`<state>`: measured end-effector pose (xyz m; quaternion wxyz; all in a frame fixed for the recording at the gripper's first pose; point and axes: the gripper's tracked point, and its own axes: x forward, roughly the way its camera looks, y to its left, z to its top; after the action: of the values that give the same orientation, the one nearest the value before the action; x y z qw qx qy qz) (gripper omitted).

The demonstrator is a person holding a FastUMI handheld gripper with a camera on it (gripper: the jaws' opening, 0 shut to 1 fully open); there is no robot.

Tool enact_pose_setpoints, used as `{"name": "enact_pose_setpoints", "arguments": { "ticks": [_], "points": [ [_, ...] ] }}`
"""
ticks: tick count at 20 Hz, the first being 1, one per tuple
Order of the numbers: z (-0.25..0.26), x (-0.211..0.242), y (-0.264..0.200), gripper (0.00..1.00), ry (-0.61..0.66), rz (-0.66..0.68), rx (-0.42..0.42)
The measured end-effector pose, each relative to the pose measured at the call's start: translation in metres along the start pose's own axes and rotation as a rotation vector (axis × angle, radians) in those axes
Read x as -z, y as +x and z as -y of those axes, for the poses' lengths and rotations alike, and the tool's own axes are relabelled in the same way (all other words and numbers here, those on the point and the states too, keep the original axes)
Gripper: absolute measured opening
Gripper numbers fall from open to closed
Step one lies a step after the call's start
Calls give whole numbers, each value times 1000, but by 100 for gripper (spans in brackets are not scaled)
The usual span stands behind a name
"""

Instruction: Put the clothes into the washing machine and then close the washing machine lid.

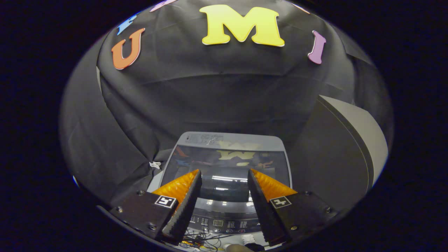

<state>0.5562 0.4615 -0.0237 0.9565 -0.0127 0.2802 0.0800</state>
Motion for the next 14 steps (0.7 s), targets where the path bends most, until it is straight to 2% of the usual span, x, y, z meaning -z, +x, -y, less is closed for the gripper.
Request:
{"name": "enact_pose_setpoints", "arguments": {
  "ticks": [8,14],
  "points": [
    [7,2,-40,83,-23,44,-16],
    [27,-7,-121,83,-57,194,-57]
  ]
}}
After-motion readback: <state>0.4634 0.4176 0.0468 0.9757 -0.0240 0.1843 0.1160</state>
